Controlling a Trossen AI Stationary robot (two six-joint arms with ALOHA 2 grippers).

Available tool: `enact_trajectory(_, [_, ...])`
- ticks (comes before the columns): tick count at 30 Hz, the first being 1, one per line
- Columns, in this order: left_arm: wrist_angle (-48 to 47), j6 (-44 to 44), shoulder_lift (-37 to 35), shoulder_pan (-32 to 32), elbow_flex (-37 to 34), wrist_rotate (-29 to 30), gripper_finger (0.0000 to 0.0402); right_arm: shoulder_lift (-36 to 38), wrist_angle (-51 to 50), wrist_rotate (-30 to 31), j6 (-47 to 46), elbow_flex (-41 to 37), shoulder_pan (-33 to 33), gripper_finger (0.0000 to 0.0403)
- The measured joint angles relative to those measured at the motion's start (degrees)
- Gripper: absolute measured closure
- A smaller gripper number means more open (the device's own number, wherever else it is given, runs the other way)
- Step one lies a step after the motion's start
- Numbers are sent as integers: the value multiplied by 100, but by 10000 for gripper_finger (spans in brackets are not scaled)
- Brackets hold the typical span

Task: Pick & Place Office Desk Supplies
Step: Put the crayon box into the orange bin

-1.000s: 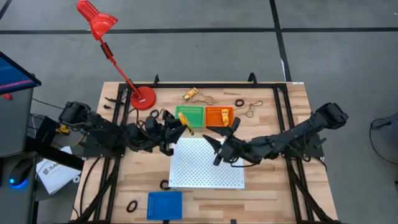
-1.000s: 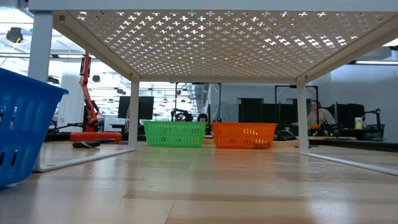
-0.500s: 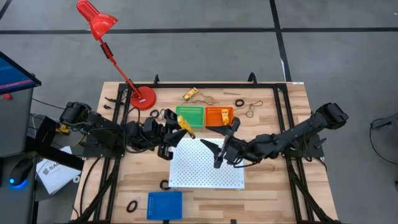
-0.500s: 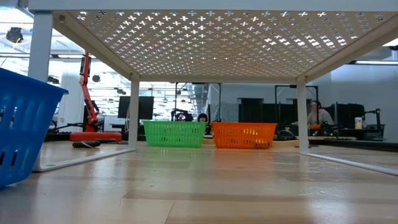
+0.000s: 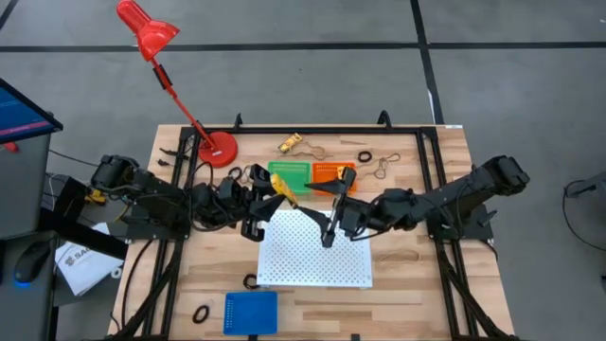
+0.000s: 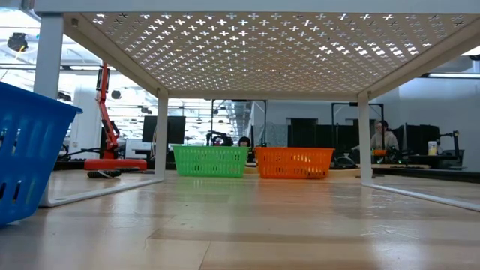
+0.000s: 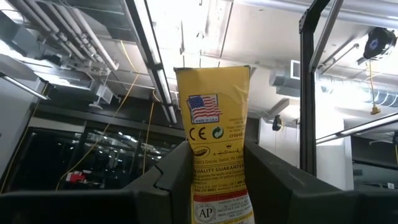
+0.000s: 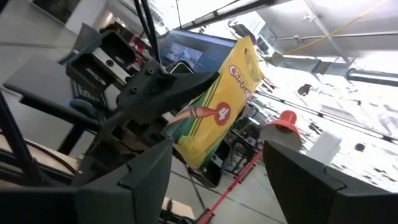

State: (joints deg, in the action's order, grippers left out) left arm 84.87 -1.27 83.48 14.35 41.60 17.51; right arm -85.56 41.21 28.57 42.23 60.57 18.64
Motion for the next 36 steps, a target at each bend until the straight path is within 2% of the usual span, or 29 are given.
enact_trajectory(8, [3, 1, 0, -126, 2, -5, 279, -2, -22, -345, -165, 1, -121, 155])
enact_trajectory(15, [-66, 130, 14, -229, 259, -146, 279, -2, -17, -363, -176, -1, -111, 155])
enact_trajectory(24, [-108, 152, 525, -229, 614, -152, 279, -4, 170, -363, -130, 1, -191, 155])
enact_trajectory(36, [-131, 155, 643, -229, 758, -148, 279, -4, 188, 64, -331, 1, -195, 155])
